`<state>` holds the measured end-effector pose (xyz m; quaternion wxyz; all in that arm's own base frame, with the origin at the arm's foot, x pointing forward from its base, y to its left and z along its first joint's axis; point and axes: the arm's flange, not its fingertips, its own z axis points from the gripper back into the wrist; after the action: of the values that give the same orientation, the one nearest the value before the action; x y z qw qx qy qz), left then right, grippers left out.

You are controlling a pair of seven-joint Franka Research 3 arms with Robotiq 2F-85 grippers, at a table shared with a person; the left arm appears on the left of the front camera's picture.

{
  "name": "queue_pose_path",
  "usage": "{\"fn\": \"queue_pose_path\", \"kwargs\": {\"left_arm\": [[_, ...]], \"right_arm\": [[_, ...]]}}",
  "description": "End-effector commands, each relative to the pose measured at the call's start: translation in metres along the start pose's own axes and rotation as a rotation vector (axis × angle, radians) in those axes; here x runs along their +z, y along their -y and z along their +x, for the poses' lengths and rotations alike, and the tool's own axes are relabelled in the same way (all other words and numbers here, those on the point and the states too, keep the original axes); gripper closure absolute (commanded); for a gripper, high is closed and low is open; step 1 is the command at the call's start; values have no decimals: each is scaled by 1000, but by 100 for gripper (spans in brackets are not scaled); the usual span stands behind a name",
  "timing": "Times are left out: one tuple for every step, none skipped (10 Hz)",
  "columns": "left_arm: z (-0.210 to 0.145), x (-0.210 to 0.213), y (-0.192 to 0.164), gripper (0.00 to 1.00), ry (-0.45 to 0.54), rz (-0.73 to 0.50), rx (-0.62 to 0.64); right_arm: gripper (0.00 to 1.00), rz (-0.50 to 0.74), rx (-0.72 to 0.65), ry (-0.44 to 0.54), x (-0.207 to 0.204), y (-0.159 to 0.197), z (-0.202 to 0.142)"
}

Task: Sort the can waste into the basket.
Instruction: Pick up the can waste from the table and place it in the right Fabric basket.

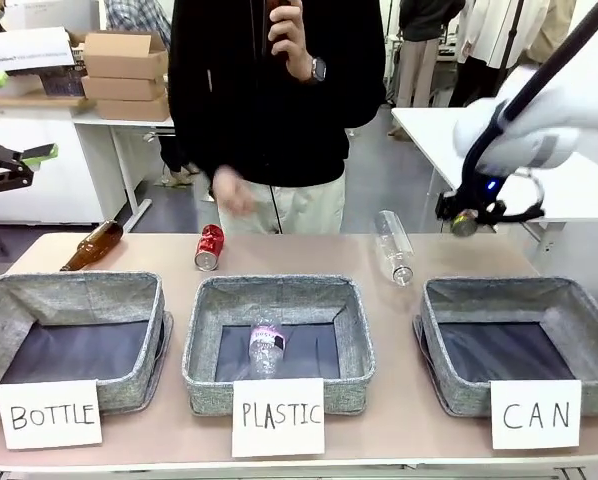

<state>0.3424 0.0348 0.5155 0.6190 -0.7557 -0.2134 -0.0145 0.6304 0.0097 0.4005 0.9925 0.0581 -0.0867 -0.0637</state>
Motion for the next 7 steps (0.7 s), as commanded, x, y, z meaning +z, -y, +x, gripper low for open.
{"fn": "queue_pose_path", "kwargs": {"left_arm": [[-1, -2, 2, 0, 5, -19, -11], [-1, -2, 2, 0, 5, -19, -11], [-1, -2, 2, 0, 5, -19, -11], [-1, -2, 2, 0, 5, -19, -11], [-1, -2, 2, 0, 5, -19, -11], [-1, -2, 2, 0, 5, -19, -11], [-1, -2, 2, 0, 5, -19, -11]], "right_arm": [[64, 177, 212, -83, 90, 20, -82], [64, 211, 326, -121, 112, 26, -115], [64, 190, 443, -86, 127, 33, -152], [64, 168, 732, -31, 133, 44, -197], [64, 171, 1053, 46, 128, 61, -225], [64, 214, 1217, 82, 122, 73, -241], [64, 274, 1272, 110, 118, 80, -249]]}}
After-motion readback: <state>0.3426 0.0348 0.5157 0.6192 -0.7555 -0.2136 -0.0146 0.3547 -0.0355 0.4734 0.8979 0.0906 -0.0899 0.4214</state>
